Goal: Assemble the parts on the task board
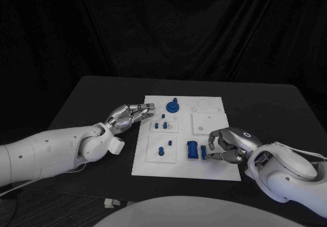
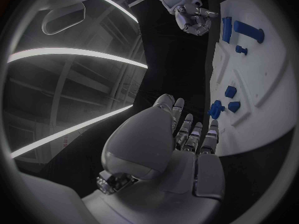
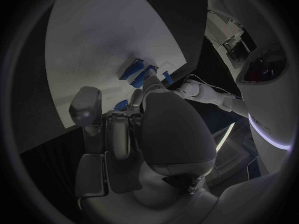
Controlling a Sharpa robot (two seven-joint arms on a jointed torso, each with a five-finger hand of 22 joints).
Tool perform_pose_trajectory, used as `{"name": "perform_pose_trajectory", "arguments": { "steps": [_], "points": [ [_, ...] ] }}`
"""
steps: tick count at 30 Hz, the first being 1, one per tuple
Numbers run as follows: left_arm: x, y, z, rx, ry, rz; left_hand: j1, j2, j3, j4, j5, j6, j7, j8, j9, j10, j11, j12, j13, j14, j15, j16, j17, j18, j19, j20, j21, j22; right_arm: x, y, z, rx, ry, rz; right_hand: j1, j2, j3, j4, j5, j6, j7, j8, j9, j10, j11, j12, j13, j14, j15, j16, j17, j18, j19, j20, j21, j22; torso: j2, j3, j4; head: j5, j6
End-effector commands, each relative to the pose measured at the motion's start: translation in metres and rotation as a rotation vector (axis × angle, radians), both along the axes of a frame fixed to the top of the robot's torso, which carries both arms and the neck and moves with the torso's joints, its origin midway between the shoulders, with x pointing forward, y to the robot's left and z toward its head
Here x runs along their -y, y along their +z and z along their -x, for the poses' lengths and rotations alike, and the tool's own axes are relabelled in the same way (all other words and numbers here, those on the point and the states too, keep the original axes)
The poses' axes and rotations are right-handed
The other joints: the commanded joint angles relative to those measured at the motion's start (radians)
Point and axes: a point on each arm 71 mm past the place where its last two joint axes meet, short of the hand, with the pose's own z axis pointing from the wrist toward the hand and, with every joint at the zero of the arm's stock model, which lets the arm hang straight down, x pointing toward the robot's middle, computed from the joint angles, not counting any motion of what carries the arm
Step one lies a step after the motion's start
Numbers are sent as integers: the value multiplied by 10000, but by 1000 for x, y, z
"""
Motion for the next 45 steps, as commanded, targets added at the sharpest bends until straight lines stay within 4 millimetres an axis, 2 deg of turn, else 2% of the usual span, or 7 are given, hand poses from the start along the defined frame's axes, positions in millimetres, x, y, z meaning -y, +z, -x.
{"name": "perform_pose_trajectory", "arguments": {
  "steps": [1,8,22,35,45],
  "points": [
    [1,2,0,220,-7,280,3,-84,66,9,28,-7,100,65,5,73,10,-56,6,-11,53,15,4,-109,27,4,7,5,1,-4,0,-145,-184,370,99,97,8,-46,-32,-82,13,58,33,1041,-72,36,2628,943,-84,14,2126,-90,20,-66,4,1316,5,-2,16,-9,0],
    [2,2,0,223,-35,305,3,-85,73,10,29,-10,100,64,4,69,12,-65,5,-14,55,12,3,-111,32,6,9,10,-1,-6,-1,-225,-188,457,154,163,43,-49,-33,-93,3,115,95,1041,-78,36,2628,944,-89,15,2128,-90,17,-71,6,1316,4,0,19,-31,0],
    [2,2,0,209,-55,314,4,-85,84,9,31,-16,101,61,3,67,16,-71,4,-16,58,10,3,-114,37,8,11,15,-5,-14,-2,-424,-201,690,339,228,102,-87,-30,-116,-17,201,199,1041,-87,36,2628,939,-98,8,2108,-84,2,-80,-31,1307,0,-1,12,34,0],
    [3,2,0,192,-84,320,7,-86,101,6,32,-28,103,55,1,58,21,-90,2,-16,65,10,3,-117,43,10,13,20,-4,-17,-4,-540,-364,906,397,369,141,-76,-36,-49,-35,288,277,1041,-86,36,2628,935,-103,2,2091,-78,-14,-84,-67,1298,-2,1,17,0,0],
    [4,1,-1,151,-121,311,36,-93,152,-23,49,-47,107,46,-2,49,30,-105,0,-21,78,2,2,-128,39,11,10,4,-4,-19,-5,-758,-472,1000,545,777,146,-171,-39,255,-130,387,358,1041,-146,36,2628,947,-146,21,2152,-87,-25,-111,8,1315,2,0,12,18,0]
  ]
}}
